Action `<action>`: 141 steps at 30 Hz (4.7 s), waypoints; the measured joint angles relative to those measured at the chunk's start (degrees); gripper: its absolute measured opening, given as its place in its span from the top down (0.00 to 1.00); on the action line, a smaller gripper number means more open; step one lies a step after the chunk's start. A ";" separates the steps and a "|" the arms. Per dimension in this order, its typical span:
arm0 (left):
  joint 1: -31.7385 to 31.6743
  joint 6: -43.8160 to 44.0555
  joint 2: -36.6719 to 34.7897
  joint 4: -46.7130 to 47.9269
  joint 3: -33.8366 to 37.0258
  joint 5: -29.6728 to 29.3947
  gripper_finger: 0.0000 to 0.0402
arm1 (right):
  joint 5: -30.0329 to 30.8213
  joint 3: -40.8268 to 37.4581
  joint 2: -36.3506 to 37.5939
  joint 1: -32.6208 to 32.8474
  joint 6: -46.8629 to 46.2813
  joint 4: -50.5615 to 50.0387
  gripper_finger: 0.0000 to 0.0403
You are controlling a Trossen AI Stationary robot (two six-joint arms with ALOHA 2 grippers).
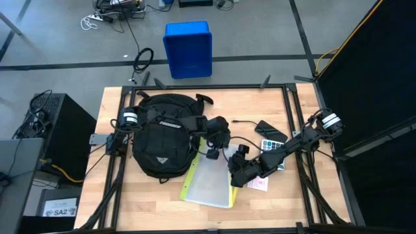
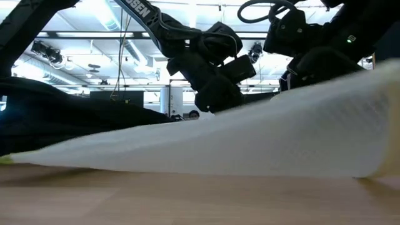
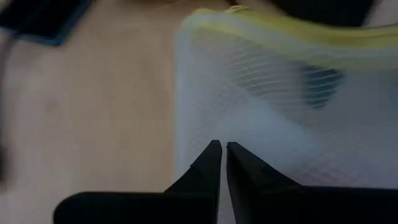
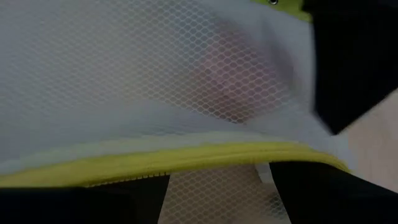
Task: Unpack backpack
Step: Remove the white charger adapter from the white zip bag
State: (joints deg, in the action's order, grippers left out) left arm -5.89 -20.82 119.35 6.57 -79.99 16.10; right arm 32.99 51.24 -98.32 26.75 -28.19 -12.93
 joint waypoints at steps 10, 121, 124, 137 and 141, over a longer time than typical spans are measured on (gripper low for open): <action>0.42 -1.55 1.97 0.97 0.00 9.88 1.00 | -1.59 0.00 0.00 -2.24 2.03 0.94 0.40; 9.03 8.96 -13.05 -7.08 22.18 -18.80 1.00 | -5.14 -0.20 1.33 -4.89 -12.20 -8.74 0.63; 9.01 8.94 -13.05 -7.08 22.18 -18.82 1.00 | -4.94 -0.20 3.09 -3.13 -14.31 -11.09 0.63; 9.01 8.92 -13.05 -6.97 22.14 -19.06 1.00 | -8.63 -0.05 12.33 4.67 -22.60 -22.91 0.63; 9.01 8.97 -13.05 -6.96 22.14 -19.06 1.00 | -4.99 -0.04 14.36 5.17 -29.47 -34.03 0.63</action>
State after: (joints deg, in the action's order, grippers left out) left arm 3.11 -11.85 106.30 -0.39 -57.84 -2.96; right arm 28.00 51.20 -83.96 31.92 -57.65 -46.96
